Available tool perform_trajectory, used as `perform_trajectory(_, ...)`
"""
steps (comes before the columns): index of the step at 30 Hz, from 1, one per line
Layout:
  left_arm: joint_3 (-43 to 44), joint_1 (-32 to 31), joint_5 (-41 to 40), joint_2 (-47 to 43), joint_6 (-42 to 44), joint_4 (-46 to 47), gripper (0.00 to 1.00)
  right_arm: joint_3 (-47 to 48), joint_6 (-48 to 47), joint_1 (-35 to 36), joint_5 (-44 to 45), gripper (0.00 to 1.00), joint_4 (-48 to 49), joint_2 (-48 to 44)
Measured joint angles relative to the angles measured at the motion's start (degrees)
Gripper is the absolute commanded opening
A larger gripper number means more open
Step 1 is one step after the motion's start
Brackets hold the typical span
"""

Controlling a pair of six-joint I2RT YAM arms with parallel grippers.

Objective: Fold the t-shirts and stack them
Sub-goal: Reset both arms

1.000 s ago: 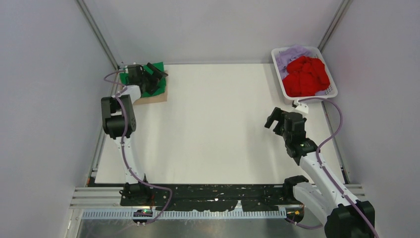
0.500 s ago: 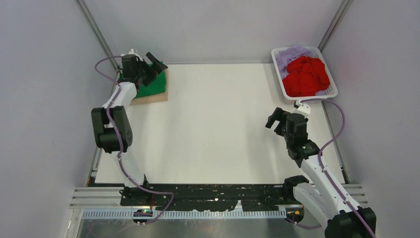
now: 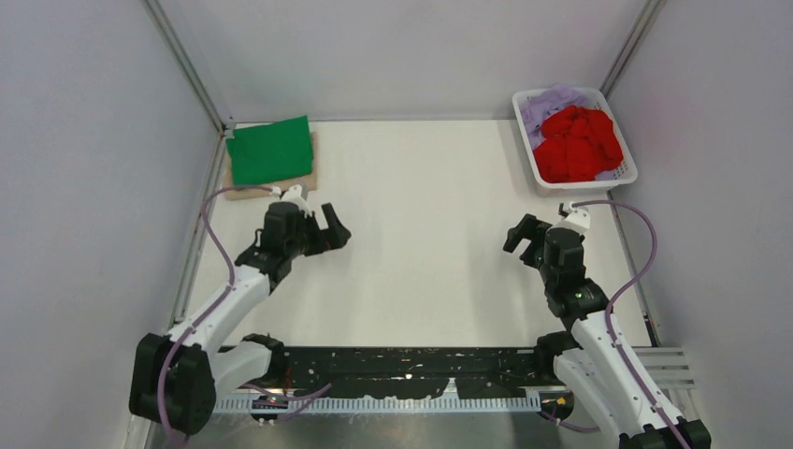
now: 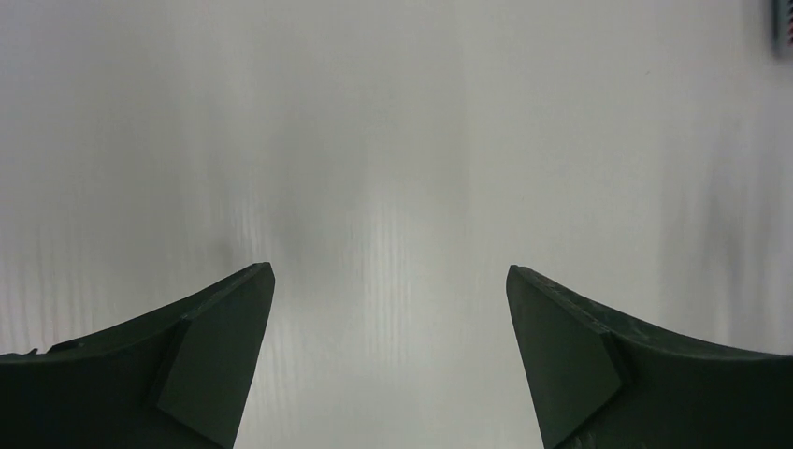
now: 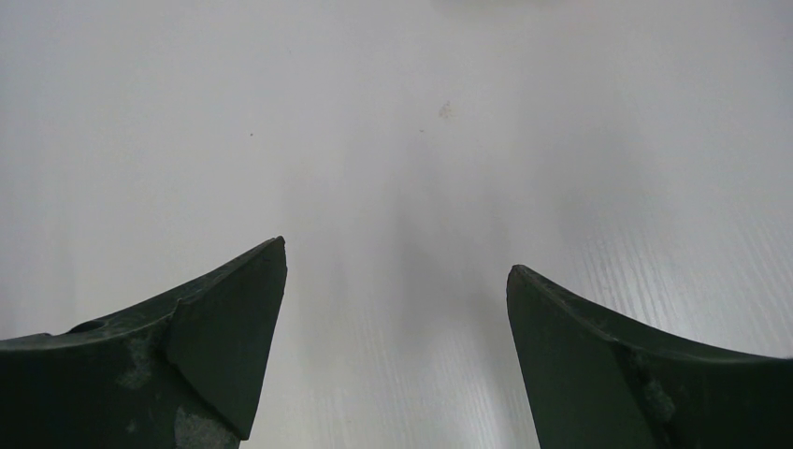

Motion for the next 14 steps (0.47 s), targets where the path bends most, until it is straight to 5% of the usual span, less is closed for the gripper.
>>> perform_trajectory(4, -11.13, -5.05, -5.73, -11.98, -0.31, -3.82, 1.0, -1.68, 0.52, 0.0, 0.02, 0.96, -0.57, -1.57)
perform_trajectory(14, -11.47, -5.16, -9.51, -22.36, -0.31, -0.26, 1.0, -4.26, 1.18, 0.0, 0.42, 0.95, -1.18, -6.45)
